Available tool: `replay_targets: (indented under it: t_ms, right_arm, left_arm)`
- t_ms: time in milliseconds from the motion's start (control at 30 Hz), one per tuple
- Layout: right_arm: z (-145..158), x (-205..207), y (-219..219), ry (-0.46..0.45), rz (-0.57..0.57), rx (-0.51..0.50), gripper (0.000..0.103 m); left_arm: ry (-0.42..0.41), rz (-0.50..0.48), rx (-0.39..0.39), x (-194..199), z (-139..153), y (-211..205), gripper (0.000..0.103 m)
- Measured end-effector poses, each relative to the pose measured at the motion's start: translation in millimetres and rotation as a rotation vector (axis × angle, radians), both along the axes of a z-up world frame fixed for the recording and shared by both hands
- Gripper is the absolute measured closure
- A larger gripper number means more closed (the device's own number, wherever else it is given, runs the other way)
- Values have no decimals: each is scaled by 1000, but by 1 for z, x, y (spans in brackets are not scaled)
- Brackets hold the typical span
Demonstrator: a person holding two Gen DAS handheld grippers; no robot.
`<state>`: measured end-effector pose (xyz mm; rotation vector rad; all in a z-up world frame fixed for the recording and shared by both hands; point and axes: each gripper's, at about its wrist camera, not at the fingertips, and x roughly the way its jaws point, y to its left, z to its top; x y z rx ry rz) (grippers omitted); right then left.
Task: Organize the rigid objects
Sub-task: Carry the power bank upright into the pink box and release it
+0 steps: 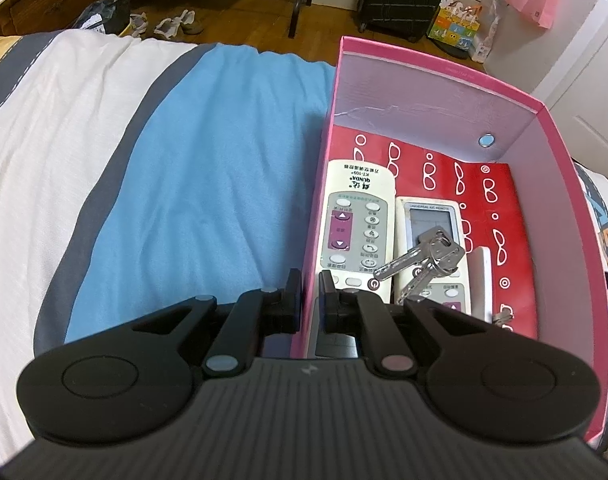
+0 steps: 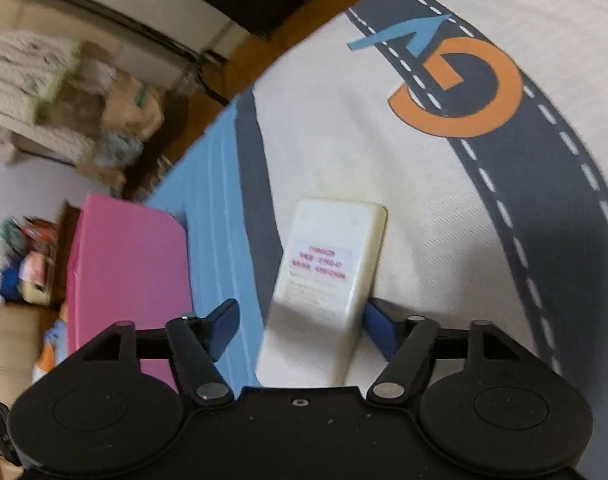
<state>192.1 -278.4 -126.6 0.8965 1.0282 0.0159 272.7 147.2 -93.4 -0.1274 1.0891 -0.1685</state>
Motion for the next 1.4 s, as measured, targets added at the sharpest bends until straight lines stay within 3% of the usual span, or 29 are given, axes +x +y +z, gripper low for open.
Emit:
replay_targets:
  t_ms: [67, 100, 167, 300, 400, 633, 767, 900, 1100, 1200, 1300, 1400]
  right_arm:
    - [-2, -4, -2, -33, -31, 27, 31]
    - [-2, -5, -3, -35, -40, 21, 49]
    - [4, -5, -1, -34, -25, -60, 68]
    - [11, -6, 3, -74, 1, -65, 79]
    - [24, -5, 15, -119, 64, -83, 82]
    - [40, 4, 58, -147, 244, -274, 77]
    - [31, 6, 58, -127, 247, -283, 77]
    - [45, 0, 65, -176, 257, -336, 82]
    - [95, -24, 93, -345, 313, -572, 83]
    - [133, -45, 123, -480, 333, -767, 82]
    - [165, -56, 159, -605, 429, -789, 83]
    - [177, -58, 194, -655, 535, -811, 83]
  left_arm:
    - [-1, -3, 4, 0, 0, -1, 96]
    - [0, -1, 1, -1, 0, 0, 96]
    - [0, -1, -3, 0, -1, 1, 96]
    - [0, -2, -6, -1, -1, 2, 96]
    - [0, -2, -10, 0, -1, 3, 96]
    - [0, -2, -10, 1, -2, 3, 96]
    - [0, 0, -14, 1, -2, 3, 96]
    - [2, 1, -19, 1, -3, 3, 96]
    - [0, 1, -19, 1, -3, 3, 96]
    - [-1, 10, -19, 1, -2, 4, 96]
    - [0, 11, -17, 1, -2, 3, 96]
    - [1, 12, -26, 0, -1, 5, 96]
